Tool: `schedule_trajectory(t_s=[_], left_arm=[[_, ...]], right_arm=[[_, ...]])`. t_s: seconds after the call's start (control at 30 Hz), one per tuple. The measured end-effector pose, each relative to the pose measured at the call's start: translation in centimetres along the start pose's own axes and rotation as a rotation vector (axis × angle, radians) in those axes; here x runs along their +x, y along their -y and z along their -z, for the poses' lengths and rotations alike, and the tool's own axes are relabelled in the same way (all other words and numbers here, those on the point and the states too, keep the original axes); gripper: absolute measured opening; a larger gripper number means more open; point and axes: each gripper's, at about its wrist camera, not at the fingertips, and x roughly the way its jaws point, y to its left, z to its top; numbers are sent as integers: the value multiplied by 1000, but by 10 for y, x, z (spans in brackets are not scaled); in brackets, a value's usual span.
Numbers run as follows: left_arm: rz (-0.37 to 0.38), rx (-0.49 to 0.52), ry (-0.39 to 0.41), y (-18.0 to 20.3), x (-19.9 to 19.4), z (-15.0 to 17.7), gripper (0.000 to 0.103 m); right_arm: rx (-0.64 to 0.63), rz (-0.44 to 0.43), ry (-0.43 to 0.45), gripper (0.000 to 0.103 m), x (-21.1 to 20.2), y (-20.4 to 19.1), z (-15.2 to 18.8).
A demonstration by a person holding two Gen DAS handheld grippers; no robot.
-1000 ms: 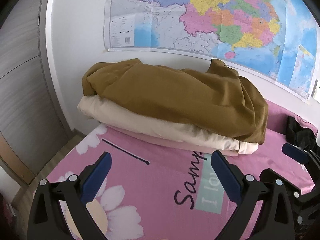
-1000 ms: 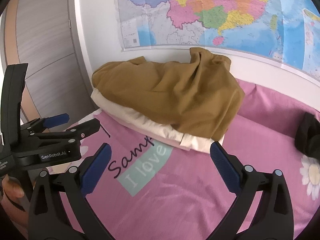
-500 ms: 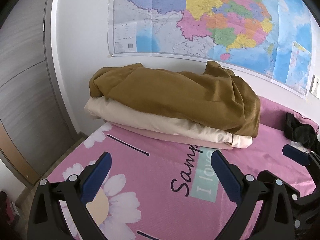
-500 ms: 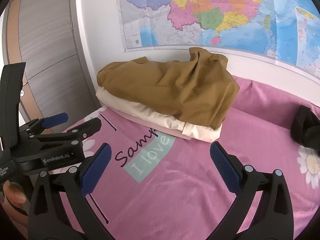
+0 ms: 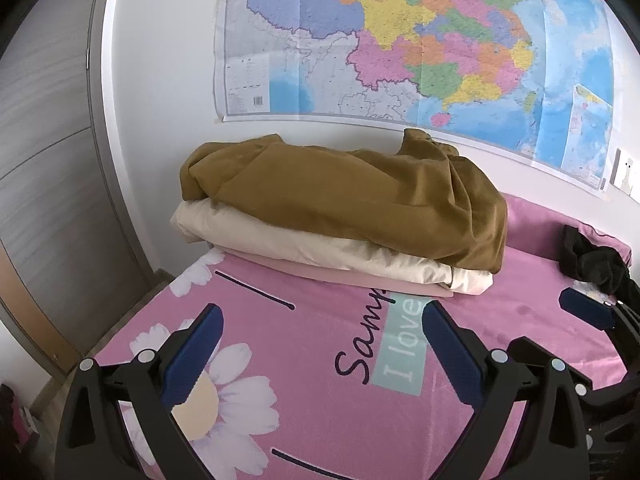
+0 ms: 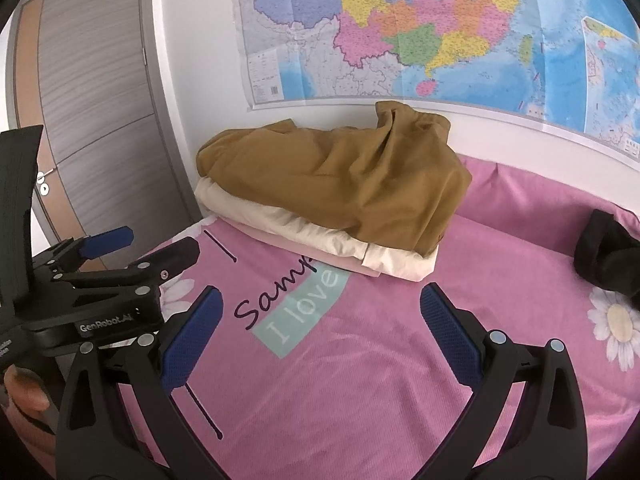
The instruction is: Fold large clothes
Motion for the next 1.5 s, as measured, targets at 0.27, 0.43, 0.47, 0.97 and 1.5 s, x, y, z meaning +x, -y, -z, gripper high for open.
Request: schedule_trajectory(t_s=[0.27, 0.43, 0.47, 0.97, 1.5], left_arm=[[-4, -7, 7, -1, -3, 3, 97], [-7, 2, 7, 1, -4, 3, 97], [-6, 3, 8, 0, -4, 3, 97], [-8, 5, 7, 2, -4, 6, 97], [-8, 4, 0, 3, -3, 8, 97]], right_arm=[[2, -2, -1, 97, -1, -1, 1], [2, -8, -1, 97, -2, -3, 3], [3, -10, 1, 97, -2, -3, 4], [20, -18, -11, 97, -1, 0, 7], [26, -17, -7, 97, -2, 2, 6]])
